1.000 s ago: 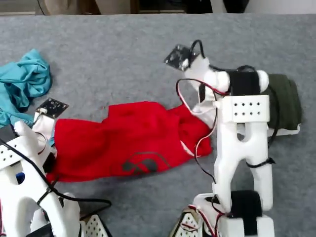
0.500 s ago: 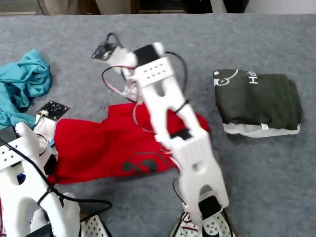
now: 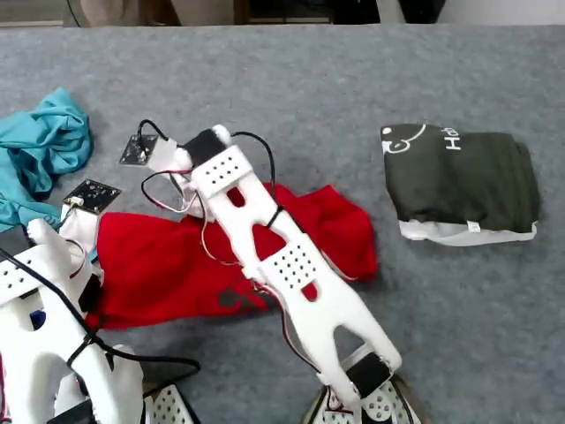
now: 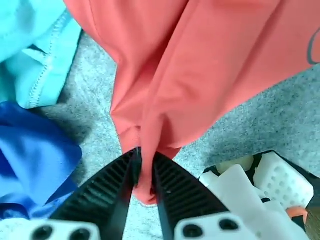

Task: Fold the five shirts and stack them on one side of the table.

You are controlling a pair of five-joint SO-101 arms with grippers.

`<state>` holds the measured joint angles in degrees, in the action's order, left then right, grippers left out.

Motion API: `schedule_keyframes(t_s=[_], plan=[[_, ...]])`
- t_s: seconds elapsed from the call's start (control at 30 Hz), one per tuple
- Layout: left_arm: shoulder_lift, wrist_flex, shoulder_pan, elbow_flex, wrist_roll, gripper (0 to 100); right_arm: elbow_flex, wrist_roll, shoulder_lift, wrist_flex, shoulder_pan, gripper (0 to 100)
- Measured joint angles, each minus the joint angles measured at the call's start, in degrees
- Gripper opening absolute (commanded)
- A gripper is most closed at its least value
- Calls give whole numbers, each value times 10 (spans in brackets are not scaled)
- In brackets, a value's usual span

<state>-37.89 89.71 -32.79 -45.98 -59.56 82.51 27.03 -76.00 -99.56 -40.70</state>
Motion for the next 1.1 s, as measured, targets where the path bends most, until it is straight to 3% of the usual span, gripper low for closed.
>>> schedule_keyframes(t_s=[0.17,0.4,0.63,0.9,1.1], plan=[[0,1,0,-14,0,19,3,6,0,18,3,0],[0,0,-4,-31,0,19,2,-19,-1,64,48,2],[0,-33,4,-32,29,19,20,-45,16,34,168,2],[14,-128,108,37,203,19,25,-48,65,7,280,2],[141,-201,185,145,345,19,25,-86,65,35,307,2]])
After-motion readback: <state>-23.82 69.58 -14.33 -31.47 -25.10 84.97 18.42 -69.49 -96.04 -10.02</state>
